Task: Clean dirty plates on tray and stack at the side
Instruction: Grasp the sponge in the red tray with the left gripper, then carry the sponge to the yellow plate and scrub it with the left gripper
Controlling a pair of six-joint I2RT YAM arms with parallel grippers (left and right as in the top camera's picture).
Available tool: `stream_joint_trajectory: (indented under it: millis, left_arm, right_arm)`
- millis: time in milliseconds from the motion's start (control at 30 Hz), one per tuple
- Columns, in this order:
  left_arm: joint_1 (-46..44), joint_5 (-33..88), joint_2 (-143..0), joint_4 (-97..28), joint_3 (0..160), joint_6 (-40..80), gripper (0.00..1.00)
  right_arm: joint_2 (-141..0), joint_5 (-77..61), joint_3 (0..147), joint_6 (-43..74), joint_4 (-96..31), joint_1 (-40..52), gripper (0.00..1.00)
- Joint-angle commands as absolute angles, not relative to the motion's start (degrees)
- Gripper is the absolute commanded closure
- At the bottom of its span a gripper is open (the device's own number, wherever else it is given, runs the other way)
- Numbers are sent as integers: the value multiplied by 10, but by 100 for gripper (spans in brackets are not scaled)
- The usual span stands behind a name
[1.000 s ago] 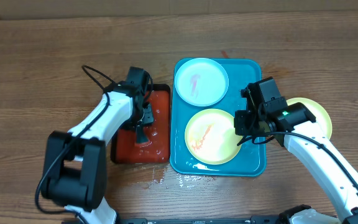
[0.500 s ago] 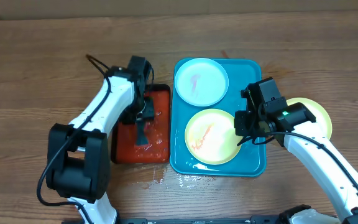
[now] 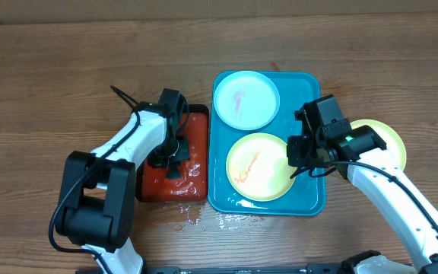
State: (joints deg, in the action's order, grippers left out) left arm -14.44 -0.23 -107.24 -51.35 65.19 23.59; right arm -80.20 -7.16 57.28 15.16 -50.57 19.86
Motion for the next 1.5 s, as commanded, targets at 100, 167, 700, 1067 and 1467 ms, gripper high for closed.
stream_joint_trajectory:
  millis: [100, 167, 700, 1067, 1467]
  left_arm:
    - [-139, 11, -1086, -564, 680, 232, 96]
    - [-138, 11, -1084, -601, 725, 231, 96]
    - [-170, 15, -1066, -762, 1059, 192, 96]
    - [-196, 76, -1083, -744, 1027, 182, 96]
    - [-342, 163, -1085, -507, 842, 284, 95]
  right_arm:
    - [-799, 23, 583, 225, -503, 182, 80]
    - [-804, 29, 583, 239, -502, 168, 80]
    - [-930, -144, 553, 76, -476, 139, 67]
    - [-1014, -151, 553, 105, -451, 138, 96]
    - [-1019, -149, 552, 137, -432, 139, 96]
